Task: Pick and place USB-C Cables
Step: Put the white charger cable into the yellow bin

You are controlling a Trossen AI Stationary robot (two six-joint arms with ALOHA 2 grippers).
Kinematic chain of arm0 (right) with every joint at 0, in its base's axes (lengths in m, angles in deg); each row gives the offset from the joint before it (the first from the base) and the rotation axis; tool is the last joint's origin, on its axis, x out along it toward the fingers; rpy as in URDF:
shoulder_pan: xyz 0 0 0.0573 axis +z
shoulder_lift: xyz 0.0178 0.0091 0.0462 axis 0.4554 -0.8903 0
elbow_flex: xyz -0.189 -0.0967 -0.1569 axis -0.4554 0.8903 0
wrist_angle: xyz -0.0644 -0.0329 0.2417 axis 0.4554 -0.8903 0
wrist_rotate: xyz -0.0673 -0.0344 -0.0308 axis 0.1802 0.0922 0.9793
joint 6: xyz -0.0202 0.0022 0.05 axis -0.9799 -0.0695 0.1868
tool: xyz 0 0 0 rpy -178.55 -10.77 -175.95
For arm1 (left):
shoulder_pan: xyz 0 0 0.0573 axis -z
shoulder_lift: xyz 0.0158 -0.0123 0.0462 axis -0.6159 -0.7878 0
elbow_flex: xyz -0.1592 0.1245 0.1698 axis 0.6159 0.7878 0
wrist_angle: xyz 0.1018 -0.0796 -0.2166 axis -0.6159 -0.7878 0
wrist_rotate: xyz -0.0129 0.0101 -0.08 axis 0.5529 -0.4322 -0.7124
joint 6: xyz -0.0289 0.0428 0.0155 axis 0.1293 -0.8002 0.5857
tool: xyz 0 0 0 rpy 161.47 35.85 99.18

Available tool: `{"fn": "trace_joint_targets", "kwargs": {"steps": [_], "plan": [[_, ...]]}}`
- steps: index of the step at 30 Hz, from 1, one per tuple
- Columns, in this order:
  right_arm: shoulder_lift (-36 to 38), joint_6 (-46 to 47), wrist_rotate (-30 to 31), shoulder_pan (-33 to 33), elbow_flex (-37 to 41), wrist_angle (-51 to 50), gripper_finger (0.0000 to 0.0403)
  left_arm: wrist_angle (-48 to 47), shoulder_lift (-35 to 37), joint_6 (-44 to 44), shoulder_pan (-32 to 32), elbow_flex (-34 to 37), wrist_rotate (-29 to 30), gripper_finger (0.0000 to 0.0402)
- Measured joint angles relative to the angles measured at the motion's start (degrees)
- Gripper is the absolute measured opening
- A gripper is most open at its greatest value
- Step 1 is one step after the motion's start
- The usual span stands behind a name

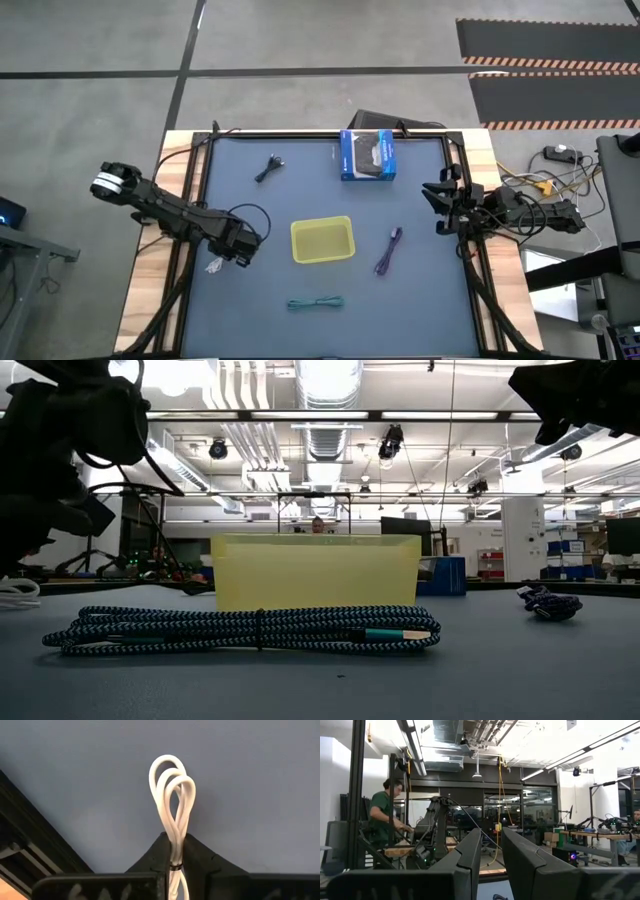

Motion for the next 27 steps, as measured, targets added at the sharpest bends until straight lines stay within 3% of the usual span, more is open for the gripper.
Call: {"fn": "trace_joint_targets", "kwargs": {"steps": [7, 13, 20, 27], "plan": [[0.02, -0.02, 0.00, 0.00, 0.00, 0.00, 0.0068, -0.07, 0.00, -0.59, 0.00, -4.11, 0.02, 0.0013], [0.02, -0.02, 0.00, 0.00, 0.00, 0.00, 0.0068, -0.02, 0.00, -6.66, -0.02, -11.27, 1.09, 0.0013], [0.02, -0.04, 0.00, 0.00, 0.00, 0.00, 0.0068, 0.22, 0.00, -18.24, -0.09, -23.01, 2.36, 0.0013], [0.02, -0.02, 0.00, -0.02, 0.00, 0.00, 0.0068, 2.95, 0.00, -32.66, -0.20, -32.12, 9.97, 0.0013]]}}
